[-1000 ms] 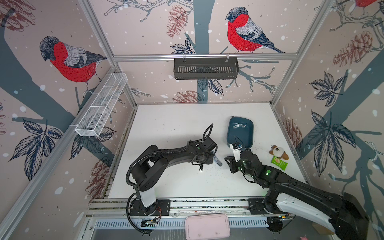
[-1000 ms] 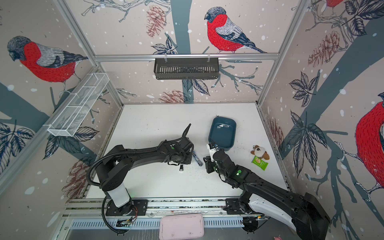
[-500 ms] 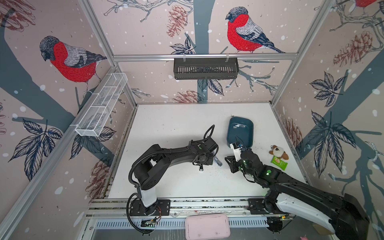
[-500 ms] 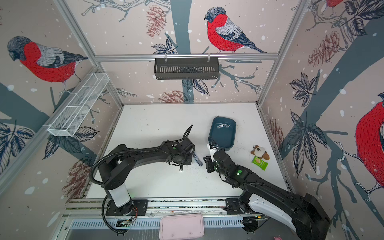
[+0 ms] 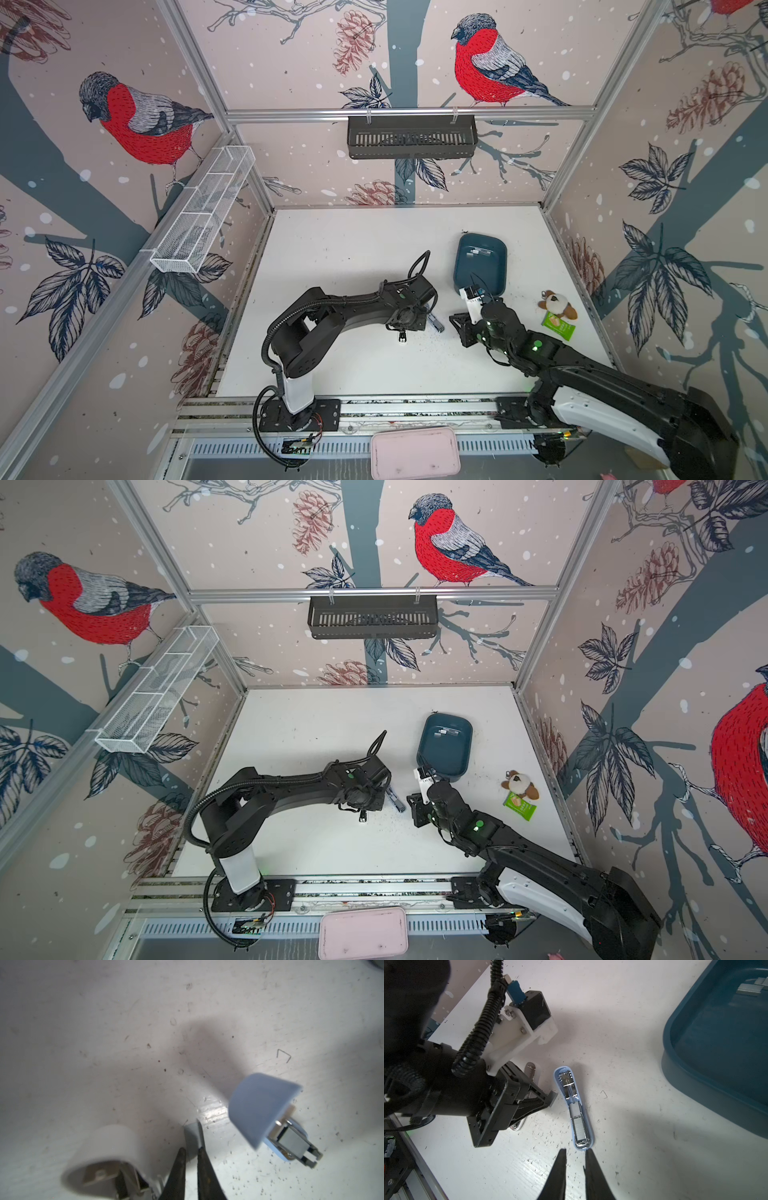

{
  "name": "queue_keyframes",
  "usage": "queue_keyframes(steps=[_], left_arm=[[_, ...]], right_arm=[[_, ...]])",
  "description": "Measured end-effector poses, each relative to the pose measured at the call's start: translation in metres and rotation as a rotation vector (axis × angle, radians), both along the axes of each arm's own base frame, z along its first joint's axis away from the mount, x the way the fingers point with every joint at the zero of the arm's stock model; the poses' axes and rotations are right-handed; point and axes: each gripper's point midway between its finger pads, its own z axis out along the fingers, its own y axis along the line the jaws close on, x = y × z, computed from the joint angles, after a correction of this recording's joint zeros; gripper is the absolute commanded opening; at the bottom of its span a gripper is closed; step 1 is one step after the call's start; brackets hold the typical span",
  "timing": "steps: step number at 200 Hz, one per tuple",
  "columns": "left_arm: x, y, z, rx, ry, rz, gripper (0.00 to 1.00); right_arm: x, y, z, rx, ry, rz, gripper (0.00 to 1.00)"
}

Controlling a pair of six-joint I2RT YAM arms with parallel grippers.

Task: Load the staples into the stapler

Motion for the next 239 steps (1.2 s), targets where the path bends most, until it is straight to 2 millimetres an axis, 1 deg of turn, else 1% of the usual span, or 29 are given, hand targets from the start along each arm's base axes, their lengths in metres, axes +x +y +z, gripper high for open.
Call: queue_keyframes(steps=[78, 101, 118, 144, 162, 182, 205, 239], left_arm=[[0.002, -0.002, -0.001, 0.001, -0.004, 0.001, 0.12], [0.003, -0.002, -0.002, 0.002, -0.006, 0.002, 0.09], [0.003, -0.002, -0.002, 0.004, -0.006, 0.003, 0.05], [0.003, -0.002, -0.002, 0.006, -0.008, 0.004, 0.03], [0.003, -0.002, -0.002, 0.006, -0.008, 0.003, 0.0], [0.003, -0.002, -0.002, 0.008, -0.01, 0.002, 0.0], [-0.001, -0.002, -0.001, 0.011, -0.008, -0.007, 0.0], [-0.01, 0.003, 0.004, 0.02, 0.001, -0.018, 0.0]], right_arm=[[0.0, 0.0, -0.001, 0.0, 0.003, 0.001, 0.18], [-0.001, 0.0, -0.001, 0.0, 0.004, 0.002, 0.17], [-0.001, 0.0, -0.002, 0.0, 0.004, 0.002, 0.17], [-0.001, 0.0, -0.002, 0.001, 0.005, 0.004, 0.17], [-0.001, 0.0, -0.001, 0.003, 0.003, 0.003, 0.17], [0.0, -0.001, -0.001, 0.003, 0.003, 0.0, 0.17], [0.0, -0.001, -0.001, 0.003, 0.003, 0.0, 0.17], [0.001, -0.002, -0.001, 0.005, 0.004, -0.004, 0.17]])
